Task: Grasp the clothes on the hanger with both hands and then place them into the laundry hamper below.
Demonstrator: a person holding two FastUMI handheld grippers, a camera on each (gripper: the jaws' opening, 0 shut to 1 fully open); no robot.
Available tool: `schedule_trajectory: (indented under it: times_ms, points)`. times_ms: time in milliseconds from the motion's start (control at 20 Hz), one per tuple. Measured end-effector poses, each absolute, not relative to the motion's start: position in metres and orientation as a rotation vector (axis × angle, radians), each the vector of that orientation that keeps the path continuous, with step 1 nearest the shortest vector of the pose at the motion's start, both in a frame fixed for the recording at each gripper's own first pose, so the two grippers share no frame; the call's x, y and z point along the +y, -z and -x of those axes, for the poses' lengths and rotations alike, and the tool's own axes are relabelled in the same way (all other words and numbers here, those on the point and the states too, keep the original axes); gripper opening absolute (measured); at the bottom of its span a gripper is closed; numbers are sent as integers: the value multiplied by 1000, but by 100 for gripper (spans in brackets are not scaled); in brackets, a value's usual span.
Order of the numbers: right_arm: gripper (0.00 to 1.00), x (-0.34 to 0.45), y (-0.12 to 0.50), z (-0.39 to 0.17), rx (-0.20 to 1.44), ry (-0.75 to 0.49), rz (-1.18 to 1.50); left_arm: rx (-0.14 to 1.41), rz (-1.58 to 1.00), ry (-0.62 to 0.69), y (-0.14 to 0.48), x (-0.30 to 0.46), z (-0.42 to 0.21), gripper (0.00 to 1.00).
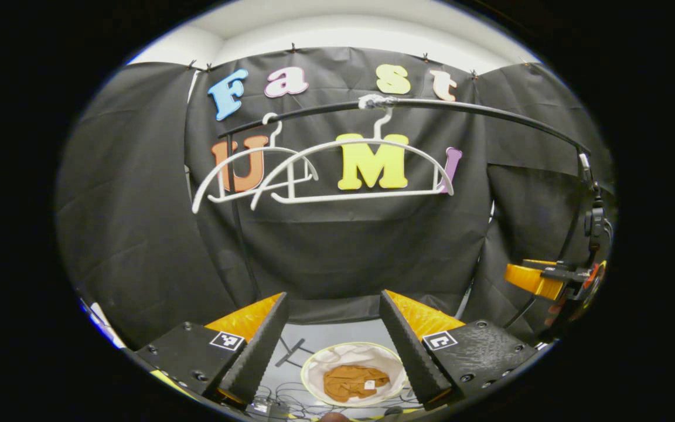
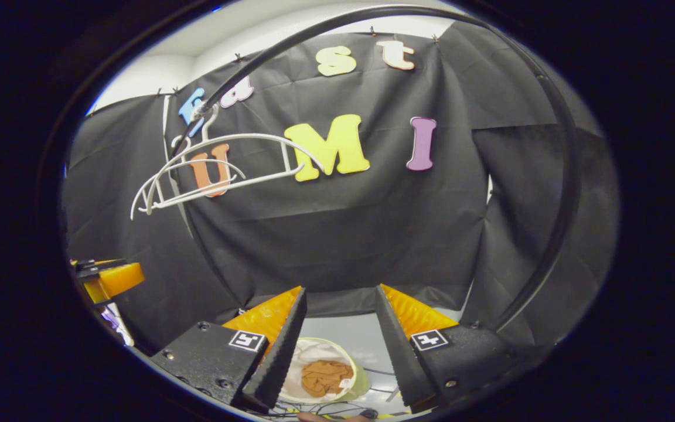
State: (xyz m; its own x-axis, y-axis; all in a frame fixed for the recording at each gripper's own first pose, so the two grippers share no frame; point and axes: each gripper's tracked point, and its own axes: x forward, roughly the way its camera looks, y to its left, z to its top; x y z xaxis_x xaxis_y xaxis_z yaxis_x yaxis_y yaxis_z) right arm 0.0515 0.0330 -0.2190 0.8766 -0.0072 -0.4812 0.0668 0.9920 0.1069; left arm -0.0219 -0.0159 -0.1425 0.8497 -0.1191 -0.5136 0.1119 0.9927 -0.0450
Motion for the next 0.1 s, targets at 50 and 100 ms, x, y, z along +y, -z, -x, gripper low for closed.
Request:
schedule_trajectory:
  times_ms: [50,100]
  points:
    - [77,33,217,-51,496,49,-117,534,14,123,137,-8,22,95]
    - [77,31,216,-51,483,57,-111,526,12,121,132,1,22,89]
